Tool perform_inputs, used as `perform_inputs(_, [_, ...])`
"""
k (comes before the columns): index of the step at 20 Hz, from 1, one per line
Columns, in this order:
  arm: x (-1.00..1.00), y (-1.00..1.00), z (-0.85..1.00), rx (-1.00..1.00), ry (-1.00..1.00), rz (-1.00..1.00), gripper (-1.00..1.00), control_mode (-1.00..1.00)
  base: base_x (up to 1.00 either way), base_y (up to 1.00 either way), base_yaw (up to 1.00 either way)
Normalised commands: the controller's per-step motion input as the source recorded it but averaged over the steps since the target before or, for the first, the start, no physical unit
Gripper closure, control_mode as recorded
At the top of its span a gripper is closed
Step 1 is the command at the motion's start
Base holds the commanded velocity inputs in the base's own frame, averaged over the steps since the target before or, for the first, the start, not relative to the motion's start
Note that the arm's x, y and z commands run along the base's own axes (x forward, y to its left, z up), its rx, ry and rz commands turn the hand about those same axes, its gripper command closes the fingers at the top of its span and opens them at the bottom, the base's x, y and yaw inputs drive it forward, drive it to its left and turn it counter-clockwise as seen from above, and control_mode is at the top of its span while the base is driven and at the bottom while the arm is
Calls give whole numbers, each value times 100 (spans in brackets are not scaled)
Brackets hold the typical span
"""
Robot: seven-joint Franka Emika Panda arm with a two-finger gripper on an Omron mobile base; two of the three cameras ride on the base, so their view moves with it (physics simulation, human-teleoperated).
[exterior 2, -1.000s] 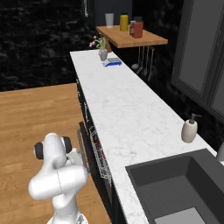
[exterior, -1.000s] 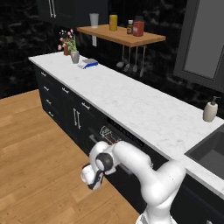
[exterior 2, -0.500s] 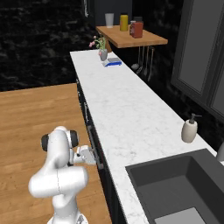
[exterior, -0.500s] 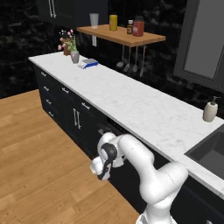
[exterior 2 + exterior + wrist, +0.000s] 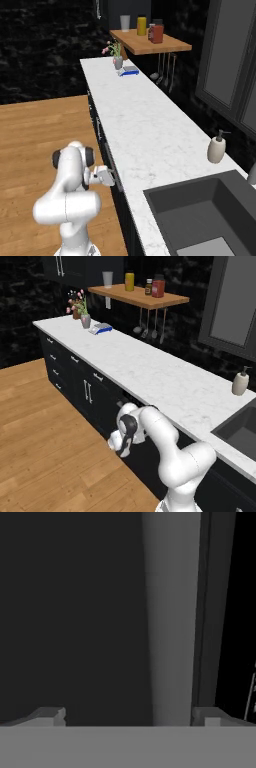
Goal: Pick up the cup and bowl from the counter, place them in the dishwasher, and close the dishwasher door.
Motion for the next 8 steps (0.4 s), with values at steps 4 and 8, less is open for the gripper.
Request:
perform_inputs(4, [-10, -100, 1, 1, -19, 1, -100, -100, 0, 0, 0])
perform_inputs(8, [-34, -100, 4, 10, -2, 8, -100, -100, 0, 0, 0])
